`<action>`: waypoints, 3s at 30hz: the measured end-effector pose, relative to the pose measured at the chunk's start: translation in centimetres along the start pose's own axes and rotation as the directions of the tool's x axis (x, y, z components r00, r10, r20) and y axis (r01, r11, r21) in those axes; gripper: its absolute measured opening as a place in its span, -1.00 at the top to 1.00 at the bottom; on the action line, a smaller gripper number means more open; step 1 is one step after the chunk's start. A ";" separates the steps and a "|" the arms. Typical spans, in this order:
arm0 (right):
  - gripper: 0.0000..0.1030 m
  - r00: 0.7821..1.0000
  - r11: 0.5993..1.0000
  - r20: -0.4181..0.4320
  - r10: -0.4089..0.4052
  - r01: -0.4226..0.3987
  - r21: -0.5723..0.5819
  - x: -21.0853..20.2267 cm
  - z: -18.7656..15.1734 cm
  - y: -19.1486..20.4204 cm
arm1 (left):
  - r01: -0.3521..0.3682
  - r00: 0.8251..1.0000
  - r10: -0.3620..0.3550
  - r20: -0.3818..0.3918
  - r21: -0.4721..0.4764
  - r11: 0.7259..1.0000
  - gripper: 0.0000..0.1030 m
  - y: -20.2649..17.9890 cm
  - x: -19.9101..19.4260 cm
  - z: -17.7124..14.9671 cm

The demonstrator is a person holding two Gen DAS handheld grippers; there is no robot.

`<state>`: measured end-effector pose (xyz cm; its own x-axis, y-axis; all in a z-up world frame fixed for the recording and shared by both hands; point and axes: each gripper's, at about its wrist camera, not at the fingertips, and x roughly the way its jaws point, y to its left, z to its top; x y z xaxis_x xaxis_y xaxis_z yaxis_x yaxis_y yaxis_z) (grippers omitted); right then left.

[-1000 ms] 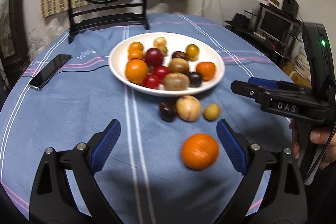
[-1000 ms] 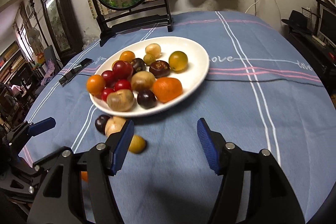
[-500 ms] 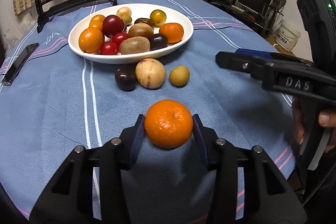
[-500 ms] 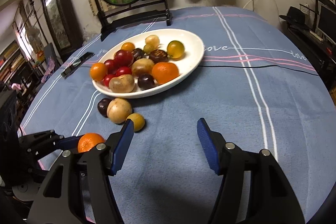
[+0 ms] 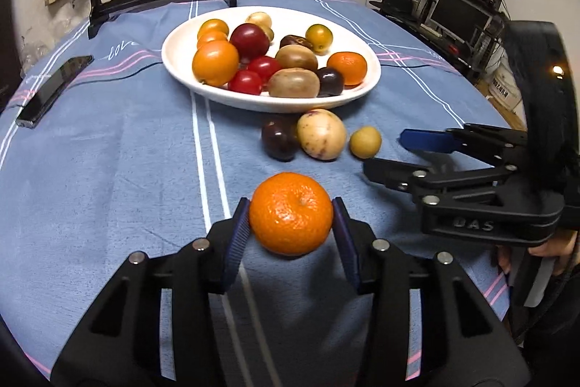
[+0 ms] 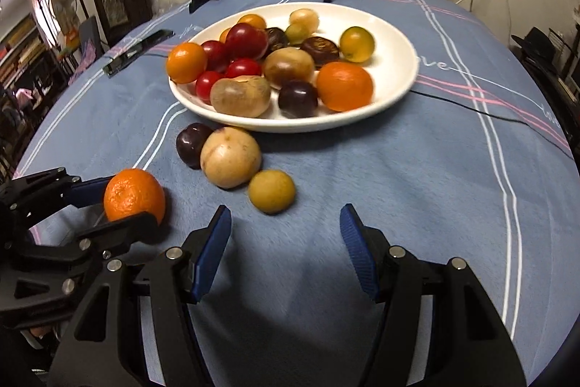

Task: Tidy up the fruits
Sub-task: 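Grasp the mandarin orange with the left tool while the right tool grasps the small yellow fruit, then carry both fruits onto the white plate and open both tools, then withdraw both tools and grasp the light potato with the right tool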

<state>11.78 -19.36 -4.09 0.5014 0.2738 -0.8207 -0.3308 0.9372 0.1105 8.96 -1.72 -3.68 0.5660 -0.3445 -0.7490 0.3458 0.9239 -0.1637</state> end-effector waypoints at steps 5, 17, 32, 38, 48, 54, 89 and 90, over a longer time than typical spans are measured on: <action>-0.04 0.998 0.997 -0.016 -0.059 0.058 -0.052 1.3 0.9 1.2 | 0.015 1.000 -0.015 0.008 -0.005 1.000 0.11 0.2 0.1 -0.1; 0.47 0.997 0.988 0.014 -0.074 0.076 -0.134 0.2 0.4 2.2 | -0.001 1.000 0.001 0.006 -0.003 1.000 0.11 0.0 -0.1 -0.3; 0.47 0.988 1.000 0.153 -0.016 0.018 -0.016 -5.3 -0.5 -2.0 | 0.006 0.999 -0.009 0.049 0.053 0.999 0.11 -1.9 -2.8 1.2; 0.47 0.979 1.000 0.202 0.000 0.002 -0.008 -6.5 1.1 -2.2 | -0.013 0.997 0.006 0.078 0.093 0.996 0.11 -2.8 -3.0 3.9; 0.47 0.968 0.999 0.251 -0.007 -0.004 0.043 -5.4 7.0 -3.3 | -0.024 0.993 0.018 0.120 0.048 0.999 0.10 -2.3 -0.3 12.1; 0.47 0.980 0.994 0.197 -0.018 -0.004 0.112 -0.8 9.2 -4.8 | -0.050 0.996 0.050 0.075 0.000 0.999 0.10 -1.0 3.7 14.5; -0.18 0.967 0.986 0.222 0.129 -0.148 0.071 -1.5 3.7 -3.1 | -0.137 0.964 0.171 0.204 -0.169 0.976 -0.87 4.4 1.6 11.0; -0.18 0.969 0.988 0.213 0.126 -0.142 0.059 -1.7 3.4 -2.6 | -0.133 0.966 0.165 0.196 -0.167 0.977 -0.87 4.4 1.7 10.8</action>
<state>14.47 -21.51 -1.12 0.6146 0.4295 -0.6617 -0.3507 0.9001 0.2586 19.58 -0.05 1.27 0.7511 -0.2129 -0.6249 0.1372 0.9763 -0.1676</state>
